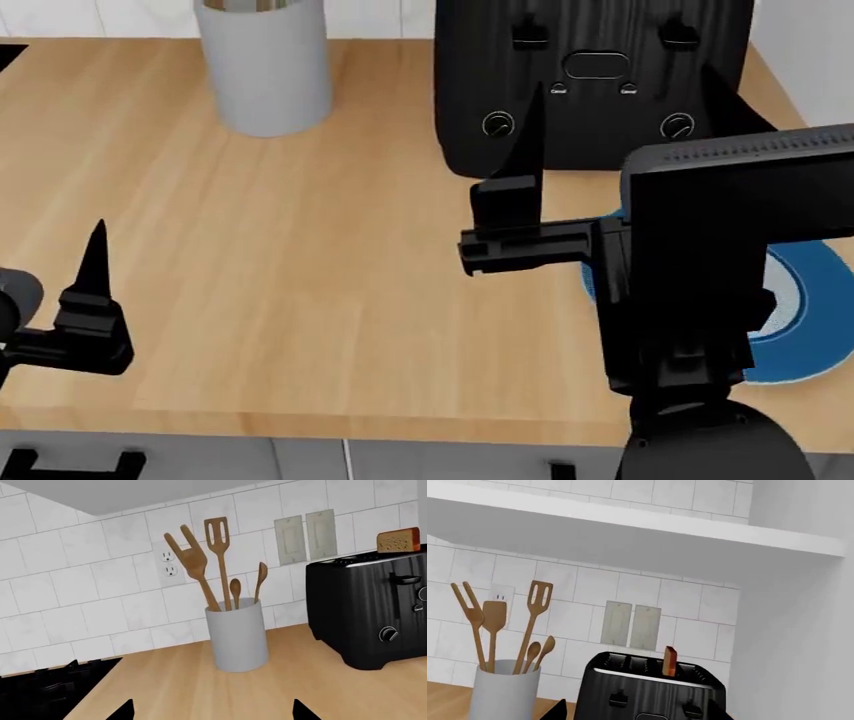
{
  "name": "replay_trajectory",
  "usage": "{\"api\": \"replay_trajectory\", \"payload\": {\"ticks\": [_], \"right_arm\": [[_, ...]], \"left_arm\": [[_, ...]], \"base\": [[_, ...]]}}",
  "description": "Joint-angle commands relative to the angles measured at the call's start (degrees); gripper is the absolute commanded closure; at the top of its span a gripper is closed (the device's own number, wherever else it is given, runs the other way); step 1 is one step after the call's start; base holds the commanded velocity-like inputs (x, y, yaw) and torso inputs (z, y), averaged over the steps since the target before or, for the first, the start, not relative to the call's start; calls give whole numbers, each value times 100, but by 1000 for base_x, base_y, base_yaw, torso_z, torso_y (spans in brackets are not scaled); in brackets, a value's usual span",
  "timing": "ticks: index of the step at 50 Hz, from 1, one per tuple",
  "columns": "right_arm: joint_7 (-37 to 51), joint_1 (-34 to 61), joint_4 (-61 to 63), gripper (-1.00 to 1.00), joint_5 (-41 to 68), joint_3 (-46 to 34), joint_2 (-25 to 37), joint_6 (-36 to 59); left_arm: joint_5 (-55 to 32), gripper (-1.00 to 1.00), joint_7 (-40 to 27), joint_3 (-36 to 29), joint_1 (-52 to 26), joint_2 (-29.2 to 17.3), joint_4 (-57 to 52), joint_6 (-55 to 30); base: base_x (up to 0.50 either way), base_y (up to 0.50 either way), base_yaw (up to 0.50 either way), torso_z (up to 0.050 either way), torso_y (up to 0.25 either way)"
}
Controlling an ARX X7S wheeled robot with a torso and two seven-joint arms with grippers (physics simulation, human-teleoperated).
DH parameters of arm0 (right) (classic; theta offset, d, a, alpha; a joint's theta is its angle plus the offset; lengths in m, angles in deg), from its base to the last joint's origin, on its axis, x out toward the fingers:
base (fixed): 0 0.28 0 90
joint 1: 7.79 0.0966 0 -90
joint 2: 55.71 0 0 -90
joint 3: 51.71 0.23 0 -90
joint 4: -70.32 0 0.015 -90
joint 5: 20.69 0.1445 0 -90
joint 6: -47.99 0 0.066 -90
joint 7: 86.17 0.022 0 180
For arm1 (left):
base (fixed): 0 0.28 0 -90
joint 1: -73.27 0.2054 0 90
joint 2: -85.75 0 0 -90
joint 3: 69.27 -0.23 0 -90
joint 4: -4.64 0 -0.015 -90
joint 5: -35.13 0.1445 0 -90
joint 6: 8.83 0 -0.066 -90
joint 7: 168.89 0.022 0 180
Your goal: Place the toasted item on a plate.
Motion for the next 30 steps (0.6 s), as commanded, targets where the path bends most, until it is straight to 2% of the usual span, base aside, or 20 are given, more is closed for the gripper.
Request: {"api": "replay_trajectory", "payload": {"ticks": [1, 30], "right_arm": [[29, 32, 129, -100, 63, 14, 21, 102], [110, 324, 484, -100, 331, 176, 40, 533]], "left_arm": [[-15, -100, -18, 15, 64, -29, -28, 24], [-58, -100, -77, 6, 80, -68, -96, 3]], "base": [[180, 0, 0, 0, 0], [178, 0, 0, 0, 0]]}}
